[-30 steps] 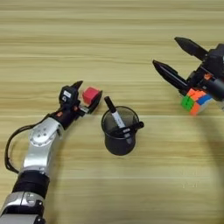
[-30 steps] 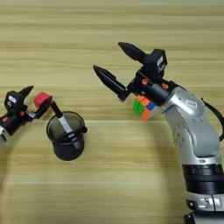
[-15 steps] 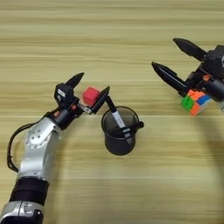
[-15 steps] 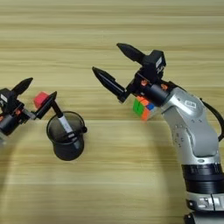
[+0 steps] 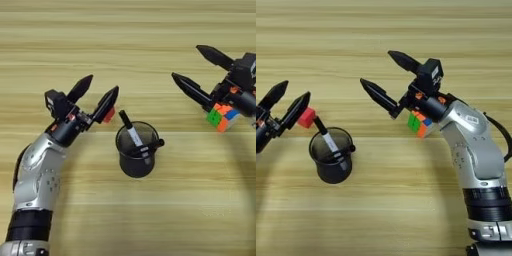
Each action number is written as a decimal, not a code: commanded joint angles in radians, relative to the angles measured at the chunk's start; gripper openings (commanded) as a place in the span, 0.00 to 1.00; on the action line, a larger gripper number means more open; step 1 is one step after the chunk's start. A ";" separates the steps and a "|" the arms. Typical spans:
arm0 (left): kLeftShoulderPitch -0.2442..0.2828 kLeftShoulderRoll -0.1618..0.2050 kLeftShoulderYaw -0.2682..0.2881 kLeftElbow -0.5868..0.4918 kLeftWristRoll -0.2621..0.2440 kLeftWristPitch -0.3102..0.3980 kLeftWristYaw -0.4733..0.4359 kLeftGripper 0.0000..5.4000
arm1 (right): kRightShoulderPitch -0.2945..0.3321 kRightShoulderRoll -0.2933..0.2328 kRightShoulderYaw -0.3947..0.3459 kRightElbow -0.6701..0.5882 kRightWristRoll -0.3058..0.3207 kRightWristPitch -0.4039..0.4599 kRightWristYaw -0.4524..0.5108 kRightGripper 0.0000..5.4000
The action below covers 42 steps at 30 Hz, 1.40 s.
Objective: Move the objects on the table
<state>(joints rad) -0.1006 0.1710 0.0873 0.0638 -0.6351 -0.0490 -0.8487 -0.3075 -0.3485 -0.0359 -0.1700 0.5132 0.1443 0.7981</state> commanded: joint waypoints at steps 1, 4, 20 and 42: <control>0.033 0.022 -0.042 -0.016 0.029 0.012 -0.061 0.99 | -0.002 -0.013 0.008 -0.003 -0.011 -0.006 0.017 1.00; 0.051 0.032 -0.066 -0.026 0.040 0.010 -0.096 0.99 | 0.001 -0.014 0.014 -0.016 -0.007 -0.006 0.029 1.00; 0.040 0.037 -0.108 0.021 0.149 -0.026 -0.096 0.96 | 0.011 -0.013 0.035 -0.047 -0.007 -0.007 0.050 1.00; 0.019 0.032 -0.102 0.068 0.171 -0.034 -0.060 0.60 | 0.041 -0.036 0.060 -0.043 -0.041 -0.054 0.101 1.00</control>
<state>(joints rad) -0.0643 0.2033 -0.0138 0.1264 -0.4777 -0.0751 -0.9090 -0.2626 -0.3722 0.0189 -0.2194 0.4924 0.1061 0.8891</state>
